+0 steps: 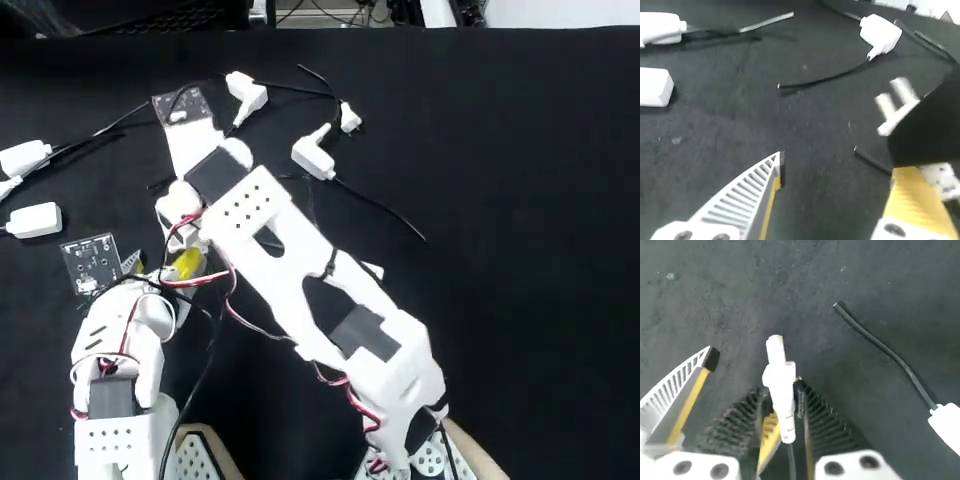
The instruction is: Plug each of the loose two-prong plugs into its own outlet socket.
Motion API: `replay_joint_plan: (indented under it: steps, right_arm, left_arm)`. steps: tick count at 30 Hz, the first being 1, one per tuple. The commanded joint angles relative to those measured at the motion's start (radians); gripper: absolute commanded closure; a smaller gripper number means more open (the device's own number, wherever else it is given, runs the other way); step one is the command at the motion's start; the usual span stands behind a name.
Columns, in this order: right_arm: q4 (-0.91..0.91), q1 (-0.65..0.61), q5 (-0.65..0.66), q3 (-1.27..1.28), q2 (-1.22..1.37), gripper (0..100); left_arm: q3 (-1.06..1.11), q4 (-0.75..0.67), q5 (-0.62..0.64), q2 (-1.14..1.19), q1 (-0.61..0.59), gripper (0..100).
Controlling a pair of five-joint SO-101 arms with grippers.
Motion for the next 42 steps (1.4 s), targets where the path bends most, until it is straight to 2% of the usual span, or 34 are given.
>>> replay_joint_plan:
  steps: [1,13,23,29,34,38,42]
  right_arm:
    - [-0.080,0.000,-0.011,0.030,0.016,98.6]
    - [-0.152,0.005,-0.009,0.071,0.022,98.6]
    - [-0.103,0.157,-0.002,0.021,-0.005,98.6]
    - [0.048,0.180,0.186,0.021,-0.010,98.6]
    - [0.184,0.150,0.318,0.021,-0.012,98.6]
    - [0.187,0.124,0.396,0.039,-0.058,98.6]
    - [0.187,0.029,0.431,0.050,-0.142,98.6]
  left_arm:
    - [-0.042,0.023,0.006,-0.011,0.005,66]
    - [-0.042,0.029,0.009,-0.011,-0.027,66]
    - [-0.042,0.029,0.005,-0.011,-0.019,66]
    - [-0.042,0.023,0.005,-0.011,-0.027,66]
    - [-0.042,0.023,0.005,-0.011,-0.027,66]
    - [-0.042,0.023,0.005,-0.011,-0.027,66]
    - [-0.042,0.023,0.005,-0.011,-0.027,66]
